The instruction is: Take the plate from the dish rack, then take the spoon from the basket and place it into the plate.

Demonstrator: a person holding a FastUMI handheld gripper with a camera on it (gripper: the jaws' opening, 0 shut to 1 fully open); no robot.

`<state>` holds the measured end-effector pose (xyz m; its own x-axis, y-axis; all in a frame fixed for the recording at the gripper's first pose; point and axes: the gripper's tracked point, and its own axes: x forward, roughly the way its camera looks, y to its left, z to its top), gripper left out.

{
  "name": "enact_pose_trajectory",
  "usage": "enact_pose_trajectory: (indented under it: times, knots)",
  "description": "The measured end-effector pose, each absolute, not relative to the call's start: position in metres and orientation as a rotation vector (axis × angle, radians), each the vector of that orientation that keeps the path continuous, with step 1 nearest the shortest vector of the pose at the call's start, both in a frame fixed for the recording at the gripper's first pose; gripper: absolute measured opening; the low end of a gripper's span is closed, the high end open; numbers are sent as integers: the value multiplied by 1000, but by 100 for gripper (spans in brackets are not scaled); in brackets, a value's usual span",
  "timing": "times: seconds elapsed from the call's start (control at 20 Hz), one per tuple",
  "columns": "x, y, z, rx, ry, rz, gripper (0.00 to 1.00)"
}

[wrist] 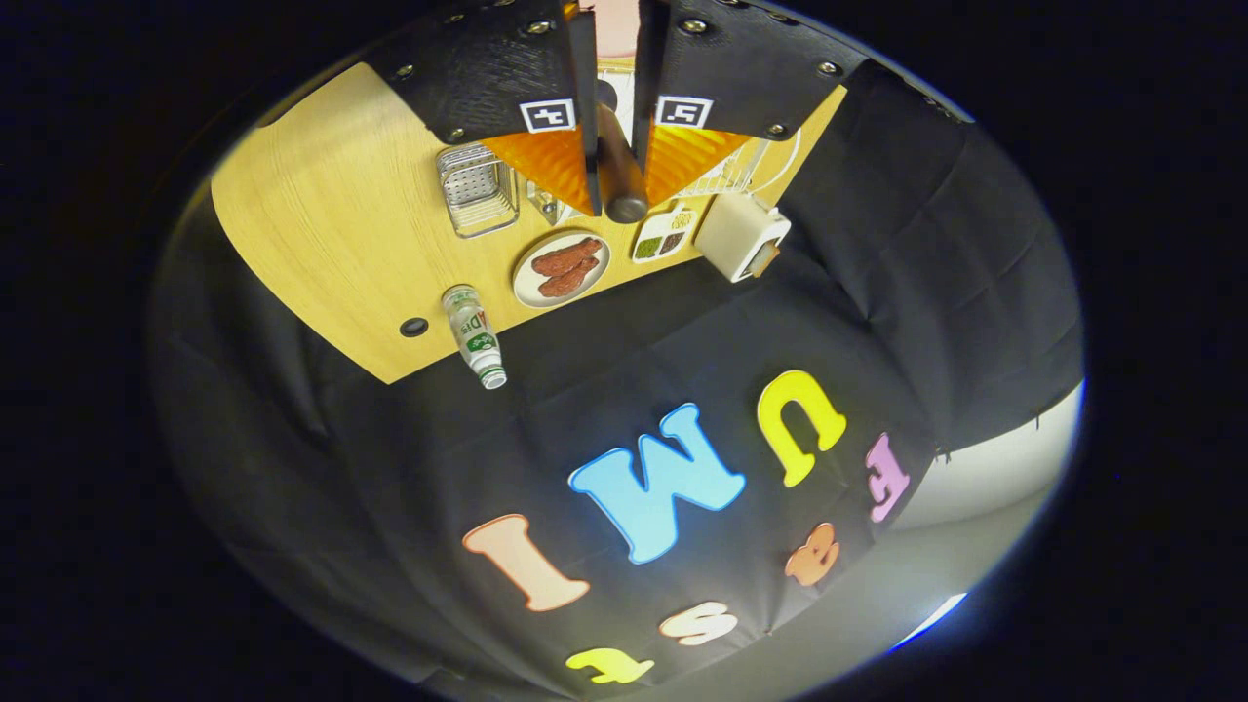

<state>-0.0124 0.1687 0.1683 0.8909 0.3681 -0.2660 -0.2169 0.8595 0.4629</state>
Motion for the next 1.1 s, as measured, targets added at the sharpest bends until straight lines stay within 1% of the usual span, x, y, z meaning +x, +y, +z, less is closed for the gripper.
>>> enact_pose_trajectory:
  times: [0.6, 1.1]
  knots:
    - [-74, 232, 132, 133, 298, 417, 15]
    - [-102, 252, 84, 76, 334, 473, 15]
